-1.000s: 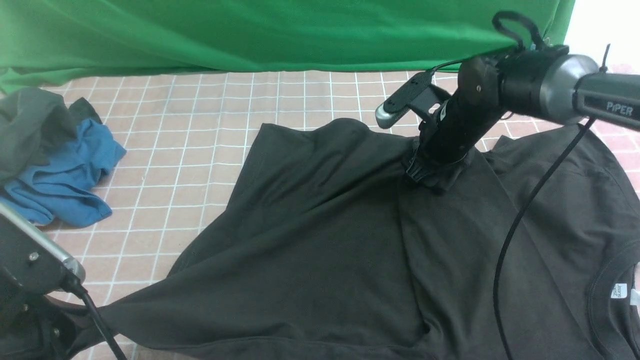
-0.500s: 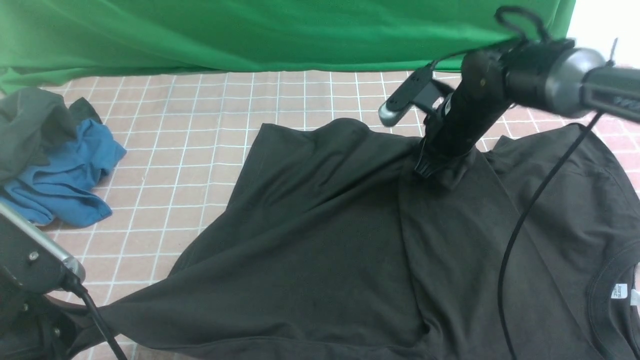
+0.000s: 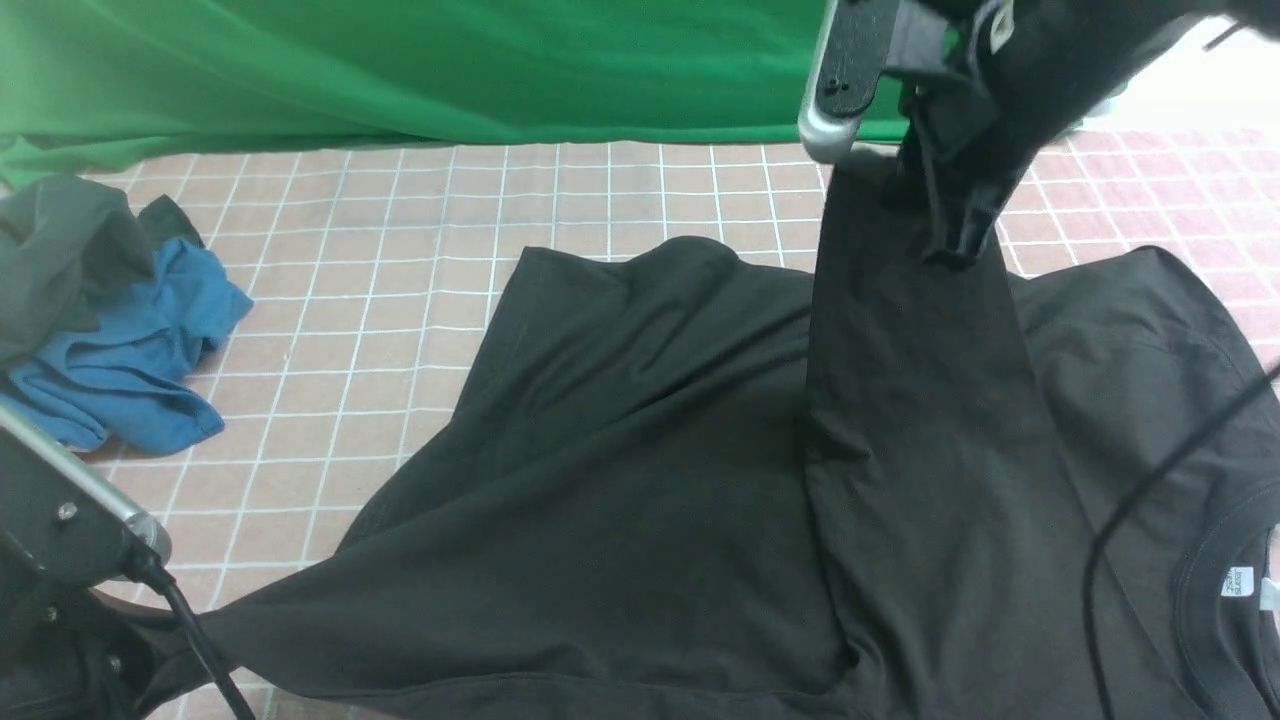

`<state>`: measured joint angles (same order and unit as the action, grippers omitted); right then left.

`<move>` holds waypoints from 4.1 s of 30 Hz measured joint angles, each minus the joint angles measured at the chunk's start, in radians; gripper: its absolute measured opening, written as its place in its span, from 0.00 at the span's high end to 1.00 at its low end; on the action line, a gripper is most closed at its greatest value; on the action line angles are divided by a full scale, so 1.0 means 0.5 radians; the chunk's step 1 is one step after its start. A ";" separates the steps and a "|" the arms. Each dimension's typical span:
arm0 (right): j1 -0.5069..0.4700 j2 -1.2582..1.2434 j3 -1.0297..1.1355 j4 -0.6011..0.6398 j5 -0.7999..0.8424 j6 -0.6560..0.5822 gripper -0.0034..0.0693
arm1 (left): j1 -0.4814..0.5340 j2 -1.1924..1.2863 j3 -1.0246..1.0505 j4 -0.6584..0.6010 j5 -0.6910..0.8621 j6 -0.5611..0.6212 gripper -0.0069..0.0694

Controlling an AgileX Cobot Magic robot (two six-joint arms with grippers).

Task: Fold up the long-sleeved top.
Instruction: Use the right arm to drag and place the cuff at thecentered position on the left edge of the fabric, then use your right arm to clamp the cuff farthest to him

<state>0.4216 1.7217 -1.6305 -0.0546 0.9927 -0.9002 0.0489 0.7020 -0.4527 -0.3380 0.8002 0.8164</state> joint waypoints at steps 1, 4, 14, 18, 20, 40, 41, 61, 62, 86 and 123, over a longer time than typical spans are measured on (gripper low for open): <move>0.004 -0.007 0.000 0.000 0.004 -0.015 0.80 | 0.000 0.000 0.000 0.000 0.000 0.000 0.88; 0.029 -0.127 0.000 0.007 0.040 -0.074 0.80 | 0.000 0.000 0.000 0.000 0.000 -0.002 0.88; 0.059 -0.616 0.000 0.056 0.166 -0.249 0.80 | 0.000 0.000 0.000 0.000 -0.019 -0.002 0.88; 0.059 -0.686 -0.001 0.177 0.168 -0.438 0.80 | 0.000 0.000 0.000 0.000 -0.020 -0.002 0.88; 0.059 -0.673 -0.001 0.241 0.150 -0.543 0.80 | 0.000 0.000 0.000 0.000 -0.028 -0.002 0.88; 0.059 0.338 -0.001 0.412 -0.793 -0.916 0.80 | 0.000 0.000 0.000 0.000 -0.043 -0.002 0.88; 0.059 0.364 -0.001 0.412 -0.834 -0.916 0.80 | 0.000 0.000 0.000 0.000 -0.043 -0.002 0.88; 0.022 0.099 0.002 0.271 -0.810 0.237 0.16 | 0.000 0.000 0.000 0.000 -0.045 -0.002 0.88; 0.008 0.034 0.002 0.242 -0.720 0.376 0.20 | 0.000 0.000 0.000 0.000 -0.047 -0.002 0.88; 0.366 -0.899 2.200 -0.235 0.103 1.224 0.12 | 0.000 0.000 0.000 -0.069 -0.056 -0.039 0.88; 0.379 -1.161 2.149 -0.144 0.207 1.295 0.56 | 0.000 -0.002 -0.167 0.001 0.172 -0.085 0.88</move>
<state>0.6111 1.1413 -0.5561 -0.1268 1.0961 -0.2529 0.0489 0.7010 -0.5361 -0.3374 0.8860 0.7738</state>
